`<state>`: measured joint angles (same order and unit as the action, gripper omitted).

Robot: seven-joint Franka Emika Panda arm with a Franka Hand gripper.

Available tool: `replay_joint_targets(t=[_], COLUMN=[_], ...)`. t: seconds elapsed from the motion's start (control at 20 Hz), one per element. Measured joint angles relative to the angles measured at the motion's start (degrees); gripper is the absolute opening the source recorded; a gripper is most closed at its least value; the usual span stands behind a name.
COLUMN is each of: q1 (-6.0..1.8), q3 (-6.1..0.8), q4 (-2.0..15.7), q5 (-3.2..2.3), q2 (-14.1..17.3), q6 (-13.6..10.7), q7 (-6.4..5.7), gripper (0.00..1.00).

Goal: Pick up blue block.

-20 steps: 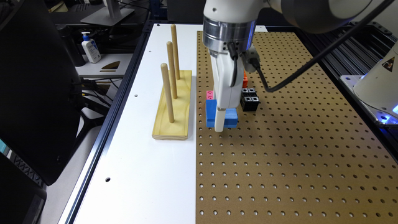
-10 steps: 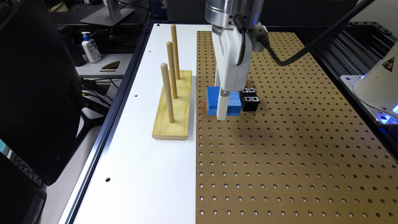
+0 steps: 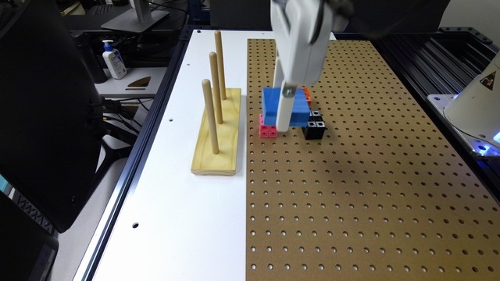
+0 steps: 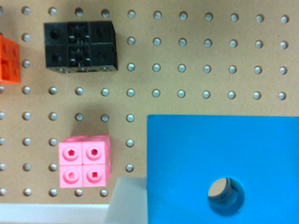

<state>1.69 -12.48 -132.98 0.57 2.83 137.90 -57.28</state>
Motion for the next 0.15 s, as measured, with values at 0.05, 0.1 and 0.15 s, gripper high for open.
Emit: replay_joint_targets(t=[0.05, 0.1, 0.15], q1=[0.00, 0.00, 0.00], q3=[-0.06, -0.09, -0.09], q4=[-0.01, -0.02, -0.02], q5=[0.00, 0.00, 0.00], q2=[-0.39, -0.45, -0.37], q6=[-0.34, -0.41, -0.41], q7=[-0.07, -0.10, -0.11], gripper=[0.00, 0.00, 0.00])
